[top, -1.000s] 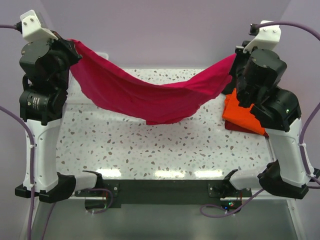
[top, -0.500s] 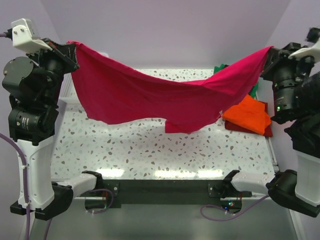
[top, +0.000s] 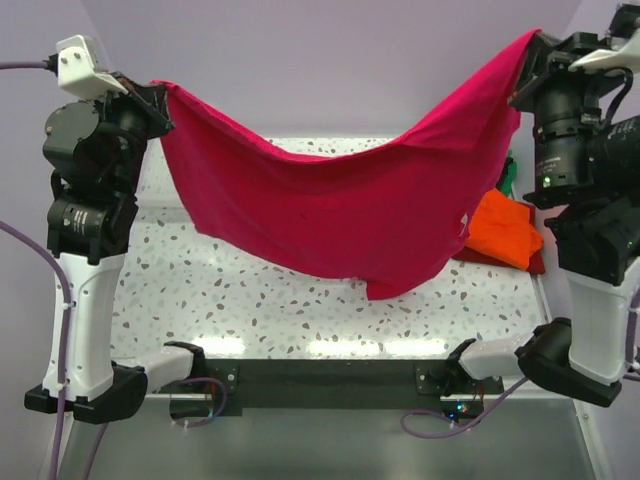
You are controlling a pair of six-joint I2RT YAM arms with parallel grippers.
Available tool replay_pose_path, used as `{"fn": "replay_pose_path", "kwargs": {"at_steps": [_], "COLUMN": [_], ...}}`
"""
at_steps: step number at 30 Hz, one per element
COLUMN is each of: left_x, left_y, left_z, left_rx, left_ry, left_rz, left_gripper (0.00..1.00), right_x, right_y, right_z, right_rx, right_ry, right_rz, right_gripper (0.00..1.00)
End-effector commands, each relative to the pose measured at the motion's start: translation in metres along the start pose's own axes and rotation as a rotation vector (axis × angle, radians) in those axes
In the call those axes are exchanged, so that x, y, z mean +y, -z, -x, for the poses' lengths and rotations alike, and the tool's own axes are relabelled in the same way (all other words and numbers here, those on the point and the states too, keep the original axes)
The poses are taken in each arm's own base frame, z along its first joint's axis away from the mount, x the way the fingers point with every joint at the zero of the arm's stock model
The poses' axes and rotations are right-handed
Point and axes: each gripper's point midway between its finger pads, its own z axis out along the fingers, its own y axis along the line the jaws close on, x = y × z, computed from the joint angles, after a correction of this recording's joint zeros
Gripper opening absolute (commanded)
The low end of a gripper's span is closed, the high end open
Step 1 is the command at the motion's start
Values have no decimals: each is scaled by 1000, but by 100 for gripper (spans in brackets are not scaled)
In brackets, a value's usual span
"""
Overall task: Fold and stack the t-shirts
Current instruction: Flatten the tshirt out
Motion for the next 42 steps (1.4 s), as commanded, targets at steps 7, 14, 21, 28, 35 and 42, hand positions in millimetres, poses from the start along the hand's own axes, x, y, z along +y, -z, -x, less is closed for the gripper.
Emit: {"fn": "replay_pose_path", "kwargs": {"at_steps": [7, 14, 21, 28, 35, 42], "left_x": [18, 9, 12, 31, 31, 27], "left_y": [-34, -50, -16, 38, 63, 28], "left_z": [-25, -19, 19, 66, 98, 85], "left_rx": [-1, -12, -93, -211, -290, -261], "left_ry": [7, 28, 10, -8, -1, -19], "left_rz": [92, 72, 88, 179, 180, 185], "left_gripper": [0, 0, 0, 0, 0, 0], "right_x": [19, 10, -17, -47, -52, -24], "right_y": [-27, -17, 11, 41, 47, 20], "right_z": [55, 69, 77, 83, 87, 74], "right_rx": [-226, -258, -253, -250, -263, -259], "right_ry": [21, -5, -23, -36, 1, 54], "right_rz": [10, 19, 32, 26, 35, 39], "right_gripper": [0, 0, 0, 0, 0, 0]}}
